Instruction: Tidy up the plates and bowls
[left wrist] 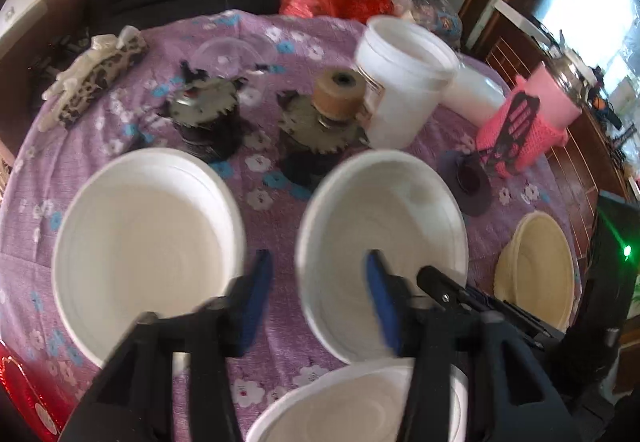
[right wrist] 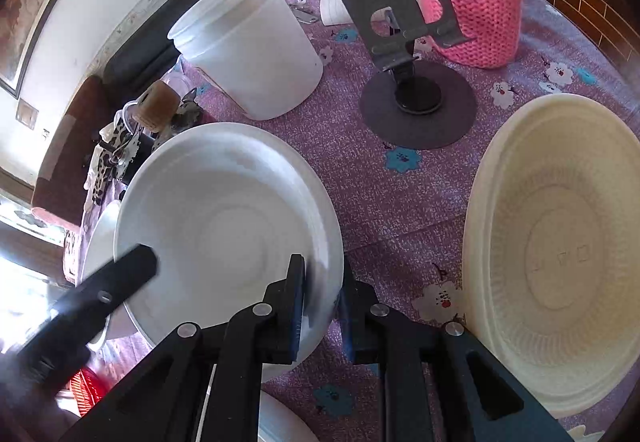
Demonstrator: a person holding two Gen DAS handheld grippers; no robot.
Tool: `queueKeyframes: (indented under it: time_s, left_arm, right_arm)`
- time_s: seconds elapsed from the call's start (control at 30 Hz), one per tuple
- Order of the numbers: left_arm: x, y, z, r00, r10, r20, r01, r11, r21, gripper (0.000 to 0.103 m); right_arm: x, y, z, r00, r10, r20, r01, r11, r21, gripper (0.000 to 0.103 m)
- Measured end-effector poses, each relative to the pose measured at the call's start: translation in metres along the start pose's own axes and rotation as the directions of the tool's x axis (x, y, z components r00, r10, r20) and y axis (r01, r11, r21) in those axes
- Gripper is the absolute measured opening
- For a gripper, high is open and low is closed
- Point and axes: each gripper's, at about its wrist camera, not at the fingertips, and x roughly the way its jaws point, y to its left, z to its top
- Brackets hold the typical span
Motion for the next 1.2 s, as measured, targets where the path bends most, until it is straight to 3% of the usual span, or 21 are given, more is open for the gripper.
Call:
queueKeyframes:
  time_s: [0.07, 0.17, 0.33, 0.63, 0.87, 1.2]
  left_arm:
    - [-0.002, -0.005, -0.001, 0.999, 0.033, 0.002, -0.033, 0.999, 0.032, 0.019]
    - [-0.011, 0.000, -0.001, 1.000, 0.003, 0.013, -0.003, 1.000, 0.019, 0.011]
    - [-0.037, 0.007, -0.004, 0.998, -0.013, 0.059, 0.013, 1.000, -0.001, 0.011]
    - [-0.102, 0.042, -0.018, 0.984, -0.025, 0.177, 0.039, 0.997, -0.072, 0.011]
    - [-0.163, 0.106, -0.052, 0.965, -0.018, 0.261, 0.060, 0.986, -0.153, 0.011]
    - [-0.222, 0.222, -0.134, 0.948, 0.068, 0.310, 0.036, 0.948, -0.316, 0.011]
  right_arm:
    - [-0.002, -0.001, 0.001, 1.000, -0.012, 0.010, 0.012, 1.000, -0.002, 0.016]
    - [-0.006, -0.003, 0.000, 1.000, 0.000, 0.028, -0.001, 1.000, 0.010, 0.016]
    - [-0.025, 0.003, -0.002, 0.997, 0.025, 0.068, -0.025, 1.000, -0.007, 0.016]
    - [-0.077, 0.054, -0.016, 0.983, 0.054, 0.178, -0.035, 0.993, -0.110, 0.016]
    - [-0.105, 0.126, -0.051, 0.974, 0.110, 0.200, -0.059, 0.968, -0.244, 0.016]
    - [-0.083, 0.245, -0.140, 0.979, 0.184, 0.088, -0.128, 0.891, -0.435, 0.017]
